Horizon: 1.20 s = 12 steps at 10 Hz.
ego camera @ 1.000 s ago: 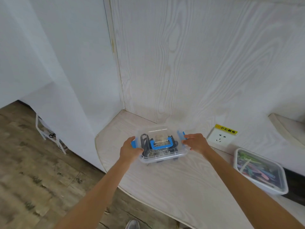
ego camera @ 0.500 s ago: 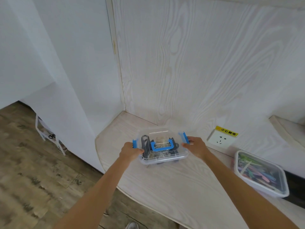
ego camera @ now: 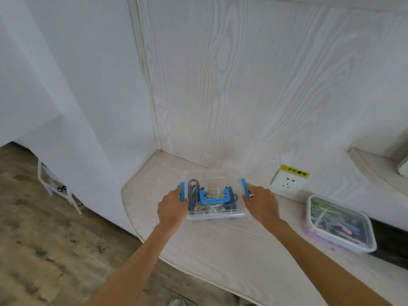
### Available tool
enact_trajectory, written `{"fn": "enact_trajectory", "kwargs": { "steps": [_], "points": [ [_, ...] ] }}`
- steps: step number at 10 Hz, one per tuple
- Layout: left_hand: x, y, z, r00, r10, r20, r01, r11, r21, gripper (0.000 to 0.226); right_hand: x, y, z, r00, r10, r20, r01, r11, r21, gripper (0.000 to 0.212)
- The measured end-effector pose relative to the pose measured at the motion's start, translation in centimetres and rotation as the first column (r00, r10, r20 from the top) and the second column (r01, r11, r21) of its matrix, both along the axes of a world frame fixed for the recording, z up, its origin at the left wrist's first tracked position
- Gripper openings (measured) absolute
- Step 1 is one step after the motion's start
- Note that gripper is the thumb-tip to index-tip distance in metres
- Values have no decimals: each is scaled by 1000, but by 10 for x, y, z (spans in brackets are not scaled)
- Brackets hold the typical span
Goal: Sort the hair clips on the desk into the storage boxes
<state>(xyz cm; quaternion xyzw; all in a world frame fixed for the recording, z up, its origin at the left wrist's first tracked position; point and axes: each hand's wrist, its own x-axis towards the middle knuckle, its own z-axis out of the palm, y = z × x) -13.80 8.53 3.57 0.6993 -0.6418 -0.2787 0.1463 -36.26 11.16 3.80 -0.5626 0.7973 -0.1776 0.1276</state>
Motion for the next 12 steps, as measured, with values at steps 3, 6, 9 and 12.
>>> {"fn": "enact_trajectory", "kwargs": {
  "steps": [3, 6, 9, 12],
  "points": [
    [-82, -15, 16, 967, -243, -75, 248, 967, 56, 50, -72, 54, 7, 957, -257, 131, 256, 966, 27, 32],
    [-153, -23, 13, 924, -340, -176, 364, 923, 128, 45, -130, 80, 14, 918, -390, 76, 384, 920, 81, 20],
    [-160, -24, 8, 933, -185, -310, 247, 954, 173, 46, -130, 83, 1, 891, -441, 107, 448, 893, -45, 19],
    [-164, -27, 4, 887, 13, -461, 132, 951, 281, 58, -133, 83, -2, 839, -473, 268, 485, 874, 25, 36]
  ]
}}
